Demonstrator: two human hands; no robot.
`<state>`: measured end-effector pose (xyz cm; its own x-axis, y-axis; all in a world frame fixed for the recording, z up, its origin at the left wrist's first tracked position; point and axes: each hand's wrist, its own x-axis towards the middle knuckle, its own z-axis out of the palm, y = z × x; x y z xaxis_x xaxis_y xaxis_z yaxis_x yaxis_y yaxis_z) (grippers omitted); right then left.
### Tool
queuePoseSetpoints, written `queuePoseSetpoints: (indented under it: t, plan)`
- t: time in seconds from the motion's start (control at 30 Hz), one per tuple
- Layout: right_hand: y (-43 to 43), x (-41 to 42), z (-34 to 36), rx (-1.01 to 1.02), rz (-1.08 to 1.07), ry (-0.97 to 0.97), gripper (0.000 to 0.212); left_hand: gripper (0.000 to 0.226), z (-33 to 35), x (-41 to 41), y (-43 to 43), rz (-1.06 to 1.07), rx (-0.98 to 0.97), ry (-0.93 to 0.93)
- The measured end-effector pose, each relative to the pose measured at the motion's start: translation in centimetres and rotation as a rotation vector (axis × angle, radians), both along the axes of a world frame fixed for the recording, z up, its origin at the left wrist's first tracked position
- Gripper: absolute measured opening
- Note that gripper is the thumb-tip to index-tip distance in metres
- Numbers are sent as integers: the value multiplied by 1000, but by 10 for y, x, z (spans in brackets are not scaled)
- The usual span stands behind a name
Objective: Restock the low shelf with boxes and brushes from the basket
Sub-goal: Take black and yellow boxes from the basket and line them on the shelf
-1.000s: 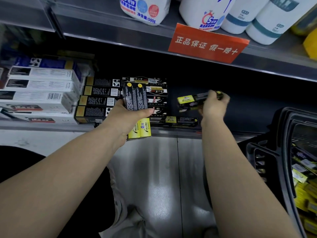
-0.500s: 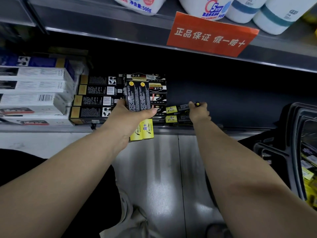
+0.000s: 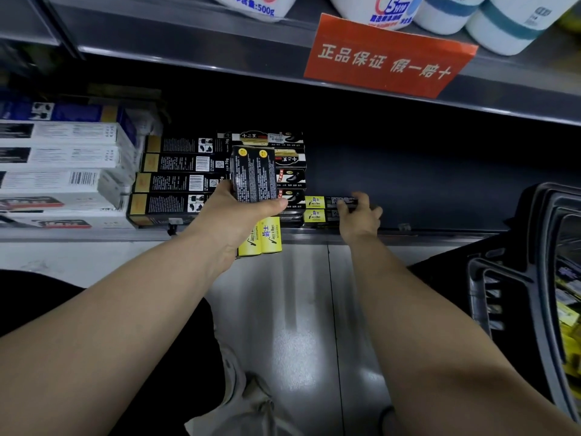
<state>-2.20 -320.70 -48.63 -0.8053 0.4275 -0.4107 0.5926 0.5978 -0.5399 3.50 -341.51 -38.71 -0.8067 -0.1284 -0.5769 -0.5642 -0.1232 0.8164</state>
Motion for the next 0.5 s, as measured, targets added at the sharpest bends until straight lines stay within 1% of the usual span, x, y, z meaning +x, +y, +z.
queuePoseSetpoints:
  t: [0.07,0.17,0.23,0.3,0.4,0.5]
  plan:
    - [0,1,6,17,41,-37,53,40,1,1,0,-5,-4,-1]
    - [-2,3,15,101,246,-112,81,41,1,1,0,-11,-3,-9]
    - [-3,3,17,161,364,-147,90,40,2,1,0,-11,0,-8]
    - [-4,2,16,202,402,-180,88,41,3,1,0,-10,6,-5]
    - [-5,0,12,235,392,-160,75,44,4,2,0,-10,3,5]
    - [-5,-2,11,237,378,-146,69,41,5,3,-1,-23,11,-11]
